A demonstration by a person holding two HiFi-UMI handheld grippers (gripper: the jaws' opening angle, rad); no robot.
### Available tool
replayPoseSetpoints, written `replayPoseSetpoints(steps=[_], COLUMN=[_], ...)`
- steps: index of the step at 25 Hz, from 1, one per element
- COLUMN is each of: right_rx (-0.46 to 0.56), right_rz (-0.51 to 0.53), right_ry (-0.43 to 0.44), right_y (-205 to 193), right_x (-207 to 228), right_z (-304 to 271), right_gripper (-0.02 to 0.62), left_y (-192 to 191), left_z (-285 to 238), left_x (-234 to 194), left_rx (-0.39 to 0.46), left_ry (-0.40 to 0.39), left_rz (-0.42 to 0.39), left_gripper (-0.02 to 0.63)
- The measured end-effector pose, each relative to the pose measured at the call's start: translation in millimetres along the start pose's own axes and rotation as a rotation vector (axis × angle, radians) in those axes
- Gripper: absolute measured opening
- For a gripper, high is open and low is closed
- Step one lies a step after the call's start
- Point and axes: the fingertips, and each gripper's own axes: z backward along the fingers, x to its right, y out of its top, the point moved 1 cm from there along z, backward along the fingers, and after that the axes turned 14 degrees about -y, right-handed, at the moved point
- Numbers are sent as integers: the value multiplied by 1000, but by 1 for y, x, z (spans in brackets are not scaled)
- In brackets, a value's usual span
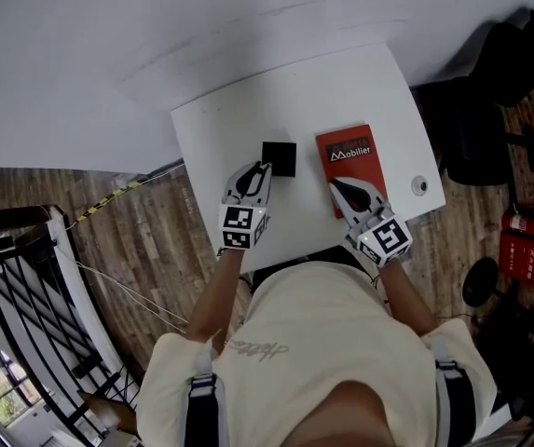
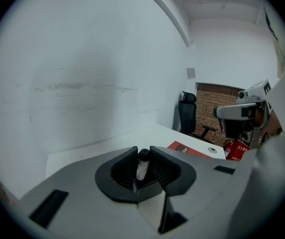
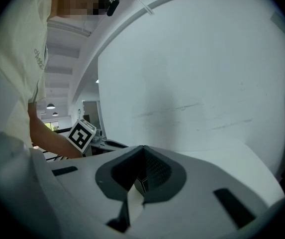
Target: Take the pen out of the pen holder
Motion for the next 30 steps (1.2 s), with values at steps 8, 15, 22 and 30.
replayPoseSetpoints(steps=[8, 15, 22, 30], right_rx=[21, 41, 68, 101], right_rz=[17, 36, 59, 82], right_ry=[-3, 8, 23, 40], right_y=[5, 15, 27, 43], right_x=[-6, -14, -19, -28], right_z=[4, 4, 1, -5], right_gripper=[6, 6, 6, 6], left_y=[25, 49, 58, 64], left_z=[23, 48, 69, 91], left_x=[6, 9, 4, 0], left_rx=[70, 134, 157, 174], left_ry=[7, 17, 46, 74], left_rz=[-2, 6, -3, -15], left_gripper=[87, 87, 87, 87])
